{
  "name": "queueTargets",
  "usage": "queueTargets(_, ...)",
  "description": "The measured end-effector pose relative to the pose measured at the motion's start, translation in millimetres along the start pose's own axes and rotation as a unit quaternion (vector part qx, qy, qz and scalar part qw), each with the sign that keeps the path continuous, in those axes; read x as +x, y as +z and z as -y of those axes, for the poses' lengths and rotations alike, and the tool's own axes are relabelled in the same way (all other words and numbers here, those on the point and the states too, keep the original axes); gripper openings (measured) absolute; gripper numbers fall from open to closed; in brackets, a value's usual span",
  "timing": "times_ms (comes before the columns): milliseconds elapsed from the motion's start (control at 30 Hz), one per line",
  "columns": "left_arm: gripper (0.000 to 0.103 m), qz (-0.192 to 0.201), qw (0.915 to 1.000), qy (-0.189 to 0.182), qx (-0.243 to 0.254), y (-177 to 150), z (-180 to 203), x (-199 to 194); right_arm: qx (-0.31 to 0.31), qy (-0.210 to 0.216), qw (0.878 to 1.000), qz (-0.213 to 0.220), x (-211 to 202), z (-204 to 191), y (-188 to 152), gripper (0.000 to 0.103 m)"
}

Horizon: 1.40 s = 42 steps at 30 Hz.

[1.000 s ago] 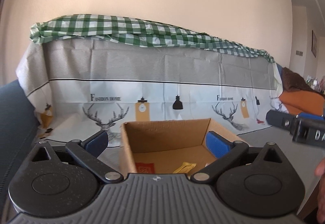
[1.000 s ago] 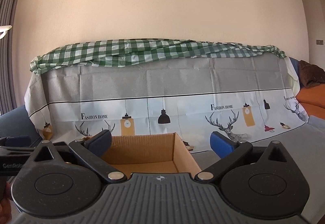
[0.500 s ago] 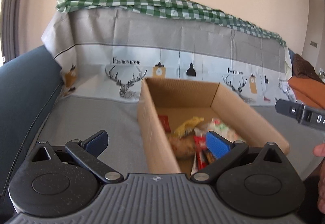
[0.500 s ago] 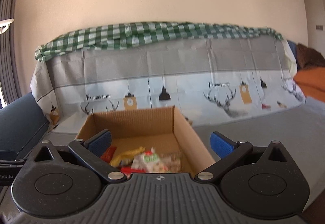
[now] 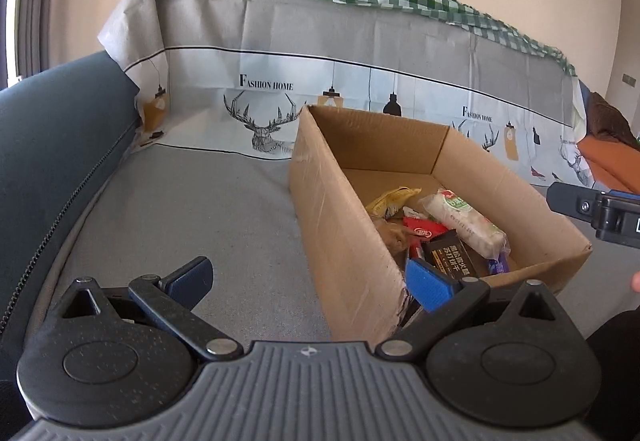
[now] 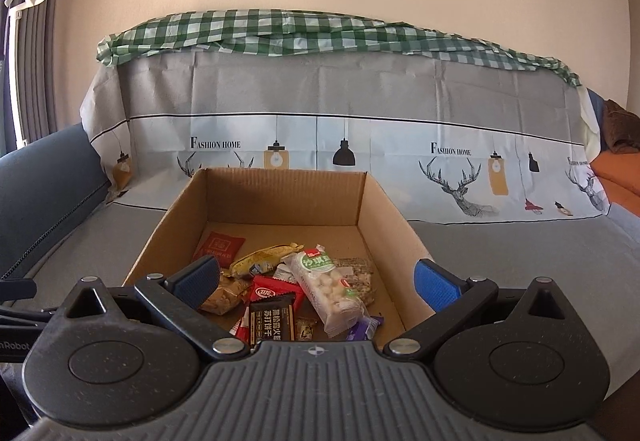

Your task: Organize snacks

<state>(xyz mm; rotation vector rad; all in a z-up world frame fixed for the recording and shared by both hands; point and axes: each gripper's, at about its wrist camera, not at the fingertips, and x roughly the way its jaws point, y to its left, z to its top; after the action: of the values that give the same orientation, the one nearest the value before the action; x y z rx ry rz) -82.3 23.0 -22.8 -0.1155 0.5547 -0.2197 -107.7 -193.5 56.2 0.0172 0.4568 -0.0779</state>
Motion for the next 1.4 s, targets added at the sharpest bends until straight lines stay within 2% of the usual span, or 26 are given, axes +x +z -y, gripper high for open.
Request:
queueTargets(367, 0.103, 0.017, 0.9991, -0.021, 0.034, -2.2, 12.9, -0.3, -0.025, 0.001, 1.0, -0.002, 2.5, -8.4, -1.7, 0.102)
queueTargets(1400, 0.103, 0.039, 0.9966, -0.047, 0.055, -4.9, 16.7, -3.3, -0.036, -0.002, 0.999, 0.0, 0.7, -9.8, -3.0, 0.102)
